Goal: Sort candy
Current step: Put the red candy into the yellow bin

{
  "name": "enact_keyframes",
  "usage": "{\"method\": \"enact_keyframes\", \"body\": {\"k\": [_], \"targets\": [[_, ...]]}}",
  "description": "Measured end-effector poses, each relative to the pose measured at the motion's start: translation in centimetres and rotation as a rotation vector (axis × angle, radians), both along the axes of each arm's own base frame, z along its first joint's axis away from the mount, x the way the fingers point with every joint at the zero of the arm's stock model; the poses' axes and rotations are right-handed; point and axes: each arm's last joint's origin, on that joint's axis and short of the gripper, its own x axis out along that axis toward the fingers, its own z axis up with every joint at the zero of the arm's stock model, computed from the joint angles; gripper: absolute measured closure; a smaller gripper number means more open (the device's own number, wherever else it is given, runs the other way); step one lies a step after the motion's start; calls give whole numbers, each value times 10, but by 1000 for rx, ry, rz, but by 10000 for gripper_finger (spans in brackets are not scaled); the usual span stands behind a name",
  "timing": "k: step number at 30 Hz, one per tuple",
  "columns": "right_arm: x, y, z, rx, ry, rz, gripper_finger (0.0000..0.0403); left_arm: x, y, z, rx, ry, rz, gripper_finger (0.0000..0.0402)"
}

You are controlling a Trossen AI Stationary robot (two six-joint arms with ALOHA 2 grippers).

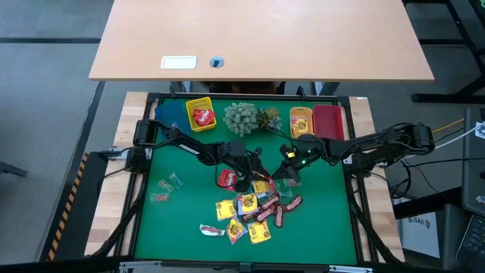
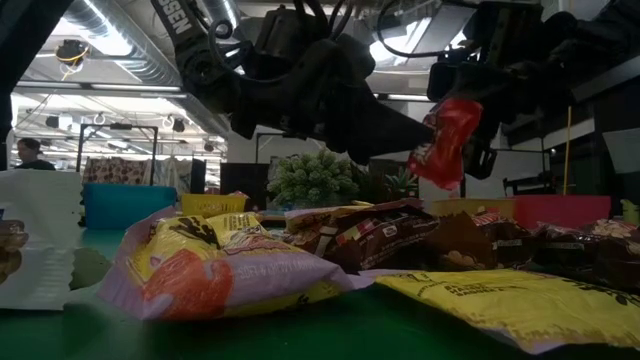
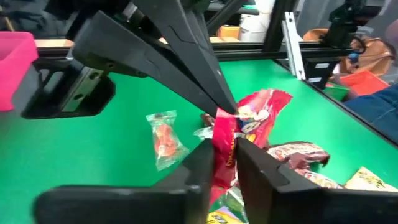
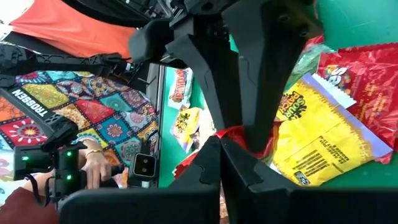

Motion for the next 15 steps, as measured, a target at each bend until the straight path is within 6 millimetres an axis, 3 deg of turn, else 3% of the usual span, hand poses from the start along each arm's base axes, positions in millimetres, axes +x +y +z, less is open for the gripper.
{"method": "enact_keyframes", "body": {"k": [4, 9, 15], "targets": [[0, 0, 0, 4, 4, -2, 399, 0, 1, 0, -3, 1, 5, 394], [0, 0, 0, 23, 18, -5, 379, 0, 1, 0, -6, 2, 8, 396], [0, 0, 0, 26, 16, 4, 302, 0, 6, 0, -30, 10, 28, 400]]}}
